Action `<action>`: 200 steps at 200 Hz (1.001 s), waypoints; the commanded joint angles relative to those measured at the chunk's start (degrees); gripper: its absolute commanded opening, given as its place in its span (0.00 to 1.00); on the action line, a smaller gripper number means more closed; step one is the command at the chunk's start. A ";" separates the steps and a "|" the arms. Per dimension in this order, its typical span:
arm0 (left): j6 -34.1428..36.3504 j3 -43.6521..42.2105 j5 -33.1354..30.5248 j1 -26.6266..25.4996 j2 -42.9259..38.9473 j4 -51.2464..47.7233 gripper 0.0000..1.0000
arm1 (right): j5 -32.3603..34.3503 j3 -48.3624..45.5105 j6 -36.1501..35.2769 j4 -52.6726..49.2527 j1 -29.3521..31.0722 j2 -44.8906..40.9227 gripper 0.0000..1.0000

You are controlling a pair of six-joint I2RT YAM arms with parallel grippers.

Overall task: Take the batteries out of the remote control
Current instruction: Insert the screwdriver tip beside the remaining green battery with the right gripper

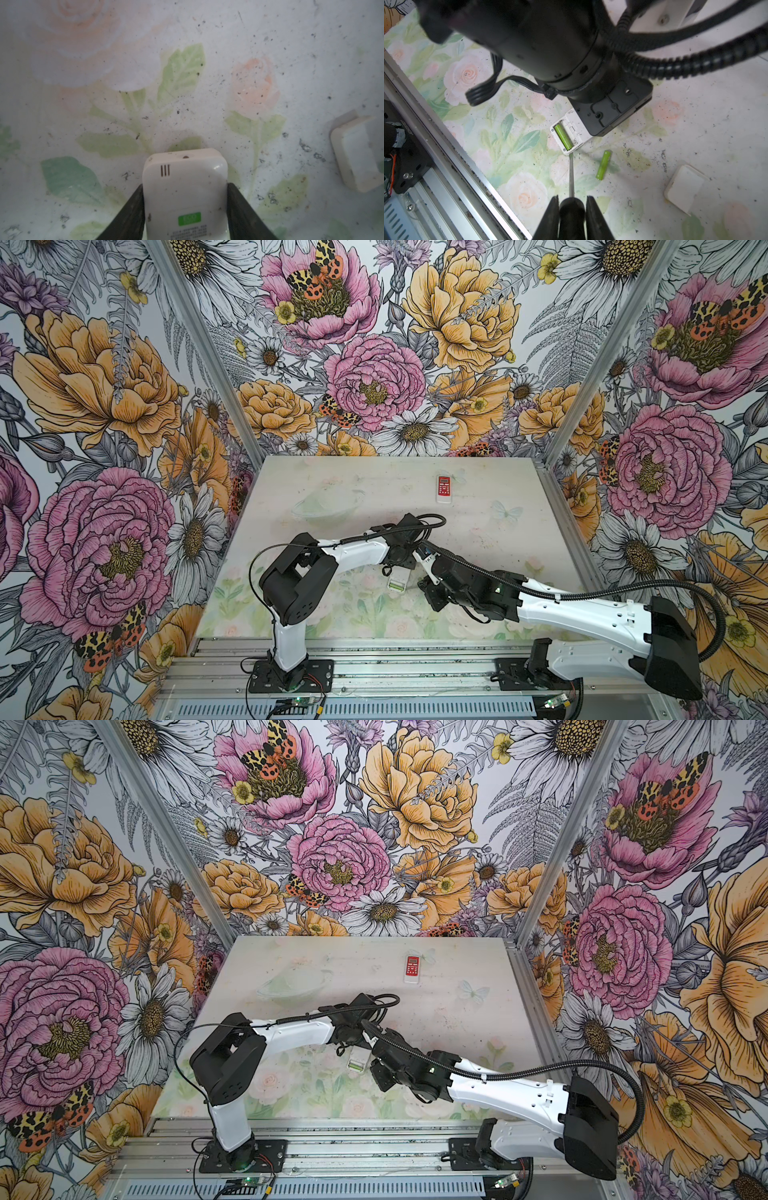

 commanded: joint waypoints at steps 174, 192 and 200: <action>1.41 1.02 1.07 -0.08 -1.94 1.98 0.14 | 0.44 3.36 -2.30 2.02 0.44 1.89 0.00; 1.24 0.96 1.20 -0.05 -1.94 2.23 0.14 | 0.43 3.61 -2.17 1.95 0.42 1.72 0.00; 1.23 1.00 1.34 -0.08 -1.93 2.23 0.14 | 0.67 3.54 -2.12 1.94 0.43 1.71 0.00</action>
